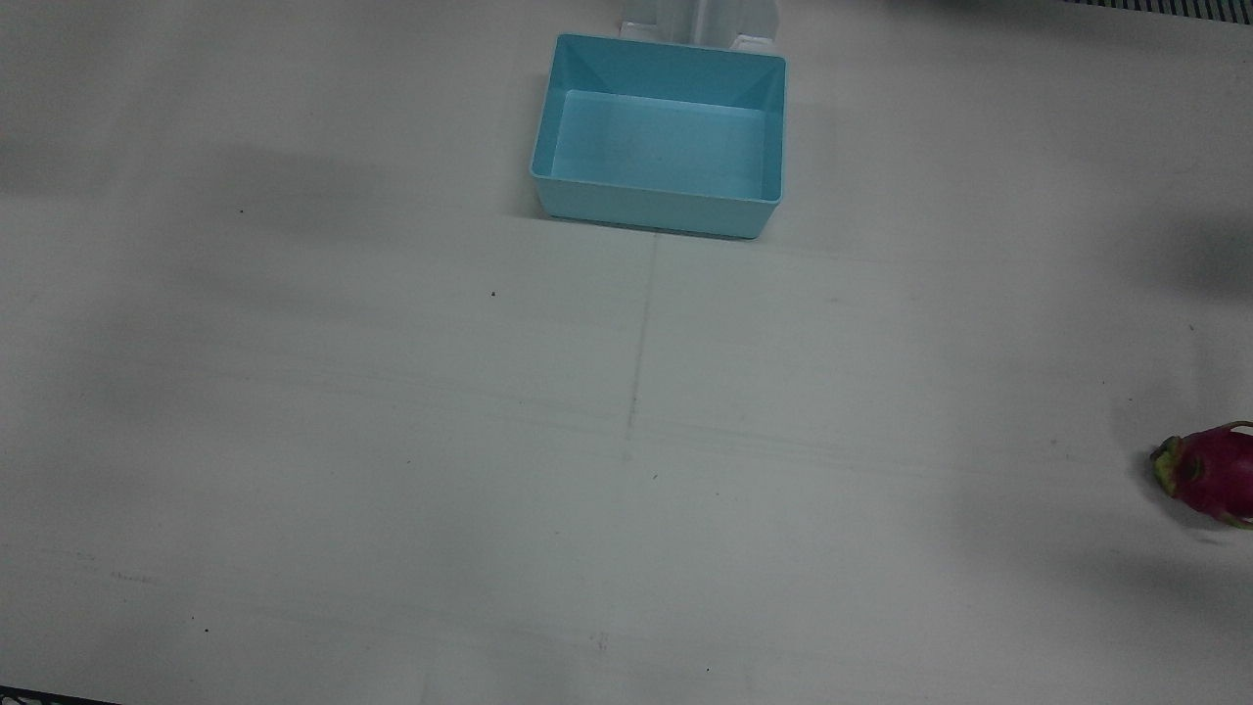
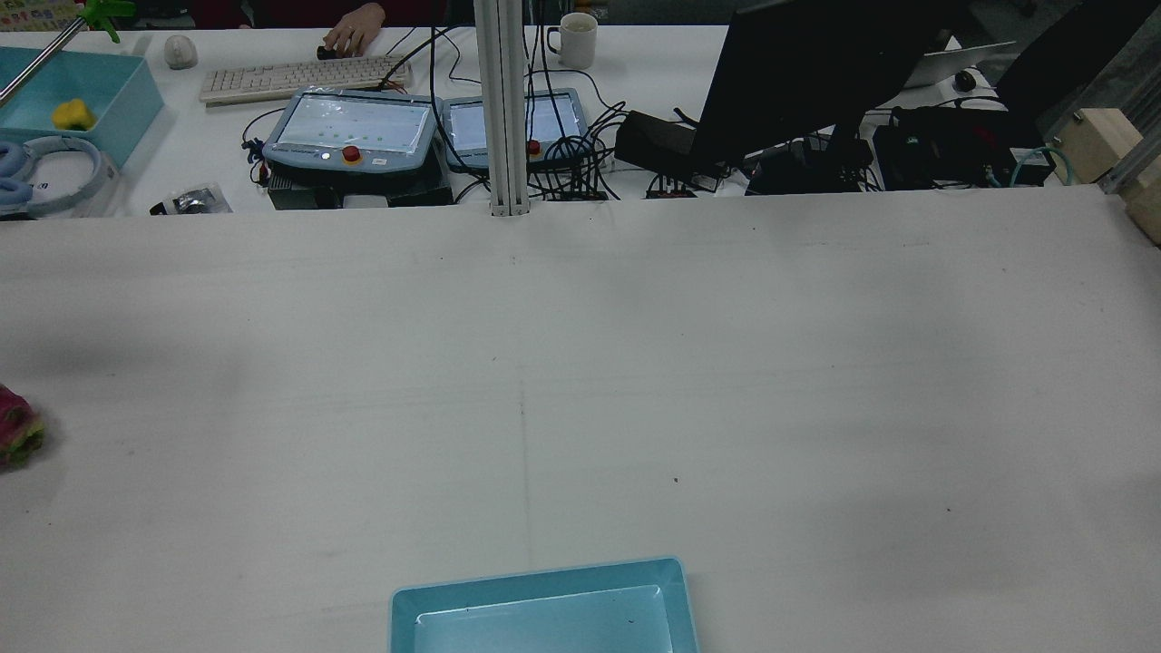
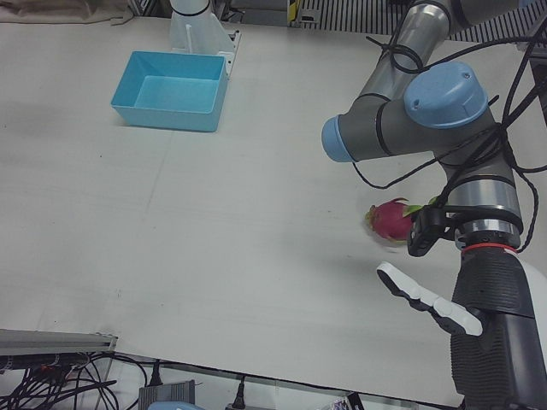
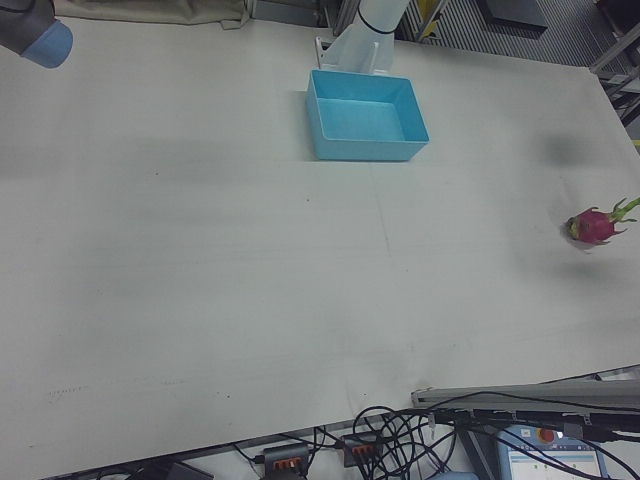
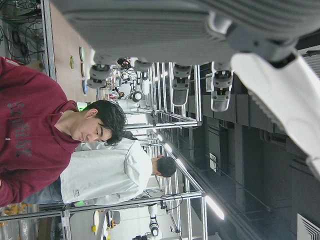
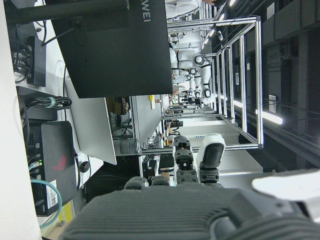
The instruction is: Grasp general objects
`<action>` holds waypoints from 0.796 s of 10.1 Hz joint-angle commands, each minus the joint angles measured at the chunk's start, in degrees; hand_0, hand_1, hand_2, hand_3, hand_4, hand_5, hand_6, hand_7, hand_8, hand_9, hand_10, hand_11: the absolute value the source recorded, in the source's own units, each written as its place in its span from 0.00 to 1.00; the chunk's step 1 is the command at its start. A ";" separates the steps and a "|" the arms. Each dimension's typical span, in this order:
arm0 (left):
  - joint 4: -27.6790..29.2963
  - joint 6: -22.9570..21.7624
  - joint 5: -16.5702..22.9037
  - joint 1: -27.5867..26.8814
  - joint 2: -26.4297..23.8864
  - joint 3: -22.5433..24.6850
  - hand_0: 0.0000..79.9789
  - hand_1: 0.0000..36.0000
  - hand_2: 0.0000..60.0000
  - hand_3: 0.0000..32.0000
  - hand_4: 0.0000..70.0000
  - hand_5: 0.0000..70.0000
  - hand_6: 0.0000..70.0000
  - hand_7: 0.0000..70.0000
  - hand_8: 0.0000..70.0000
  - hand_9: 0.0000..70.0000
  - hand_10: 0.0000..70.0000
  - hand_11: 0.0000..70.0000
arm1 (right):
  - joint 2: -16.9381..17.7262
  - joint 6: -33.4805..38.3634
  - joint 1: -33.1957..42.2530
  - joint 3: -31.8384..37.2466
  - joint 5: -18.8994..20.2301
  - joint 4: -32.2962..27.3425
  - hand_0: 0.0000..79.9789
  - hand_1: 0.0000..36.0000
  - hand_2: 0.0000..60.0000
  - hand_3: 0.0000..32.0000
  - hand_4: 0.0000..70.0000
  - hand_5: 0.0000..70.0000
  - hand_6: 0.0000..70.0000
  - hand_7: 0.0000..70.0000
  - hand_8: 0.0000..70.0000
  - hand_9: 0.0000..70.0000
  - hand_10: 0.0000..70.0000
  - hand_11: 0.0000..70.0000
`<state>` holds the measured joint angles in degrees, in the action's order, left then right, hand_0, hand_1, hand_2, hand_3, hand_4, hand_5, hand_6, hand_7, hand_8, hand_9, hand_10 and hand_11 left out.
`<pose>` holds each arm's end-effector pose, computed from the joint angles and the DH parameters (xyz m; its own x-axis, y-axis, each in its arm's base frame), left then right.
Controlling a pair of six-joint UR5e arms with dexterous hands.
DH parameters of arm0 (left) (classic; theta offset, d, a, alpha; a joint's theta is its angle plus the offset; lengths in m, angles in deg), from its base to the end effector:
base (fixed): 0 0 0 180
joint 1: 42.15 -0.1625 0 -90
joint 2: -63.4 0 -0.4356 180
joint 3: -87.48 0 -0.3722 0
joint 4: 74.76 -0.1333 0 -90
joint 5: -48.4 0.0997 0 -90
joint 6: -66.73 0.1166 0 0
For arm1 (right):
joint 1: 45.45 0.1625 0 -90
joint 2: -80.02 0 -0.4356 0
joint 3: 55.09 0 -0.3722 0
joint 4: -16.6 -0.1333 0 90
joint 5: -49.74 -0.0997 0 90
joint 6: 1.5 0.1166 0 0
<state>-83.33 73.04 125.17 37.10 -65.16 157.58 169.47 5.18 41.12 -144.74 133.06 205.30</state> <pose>-0.0167 -0.7700 0.4623 -0.9959 0.0585 -0.0684 0.0773 0.1667 -0.9830 0.1181 -0.4841 0.7125 -0.9926 -0.0722 -0.0980 0.1073 -0.1401 -0.9843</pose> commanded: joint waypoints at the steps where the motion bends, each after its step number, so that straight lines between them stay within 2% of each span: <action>1: -1.35 -0.07 0.04 0.11 -0.02 0.03 0.92 0.85 0.06 1.00 0.00 0.50 0.00 0.18 0.00 0.02 0.33 0.53 | 0.02 0.00 0.00 0.00 0.00 0.00 0.00 0.00 0.00 0.00 0.00 0.00 0.00 0.00 0.00 0.00 0.00 0.00; 2: -1.88 -0.07 0.04 0.12 -0.02 0.12 0.87 0.85 0.27 1.00 0.00 0.68 0.12 0.48 0.06 0.07 0.49 0.73 | 0.02 0.00 0.00 0.00 0.00 0.00 0.00 0.00 0.00 0.00 0.00 0.00 0.00 0.00 0.00 0.00 0.00 0.00; 3: -2.58 -0.16 -0.04 0.12 -0.02 0.21 0.85 0.93 0.60 1.00 0.00 0.80 0.25 0.73 0.19 0.13 0.66 0.97 | 0.02 0.00 0.00 0.00 0.00 0.00 0.00 0.00 0.00 0.00 0.00 0.00 0.00 0.00 0.00 0.00 0.00 0.00; 4: -3.20 -0.25 -0.04 0.12 -0.02 0.21 0.84 1.00 1.00 0.96 0.00 0.94 0.39 0.98 0.34 0.30 0.90 1.00 | 0.02 0.00 0.00 0.00 0.00 0.00 0.00 0.00 0.00 0.00 0.00 0.00 0.00 0.00 0.00 0.00 0.00 0.00; 5: -3.72 -0.34 -0.04 0.20 -0.02 0.21 0.85 1.00 1.00 0.81 0.02 1.00 0.59 1.00 0.53 0.56 1.00 1.00 | 0.02 0.00 0.00 0.00 0.00 0.00 0.00 0.00 0.00 0.00 0.00 0.00 0.00 0.00 0.00 0.00 0.00 0.00; 6: -3.82 -0.42 -0.13 0.20 -0.02 0.21 0.85 1.00 1.00 0.17 0.17 1.00 0.81 1.00 0.72 0.79 1.00 1.00 | 0.02 0.00 0.00 0.00 0.00 0.00 0.00 0.00 0.00 0.00 0.00 0.00 0.00 0.00 0.00 0.00 0.00 0.00; 7: -3.82 -0.42 -0.13 0.20 -0.02 0.21 0.80 1.00 1.00 0.00 0.32 1.00 1.00 1.00 0.92 1.00 1.00 1.00 | 0.02 0.00 0.00 0.00 0.00 0.00 0.00 0.00 0.00 0.00 0.00 0.00 0.00 0.00 0.00 0.00 0.00 0.00; 8: -3.47 -0.42 -0.13 0.29 -0.02 0.38 0.77 1.00 1.00 0.00 0.30 1.00 1.00 1.00 1.00 1.00 1.00 1.00 | 0.02 0.00 0.00 0.00 0.00 0.00 0.00 0.00 0.00 0.00 0.00 0.00 0.00 0.00 0.00 0.00 0.00 0.00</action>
<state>-86.88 72.68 125.08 37.27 -65.18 157.78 169.49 5.18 41.12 -144.74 133.06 205.31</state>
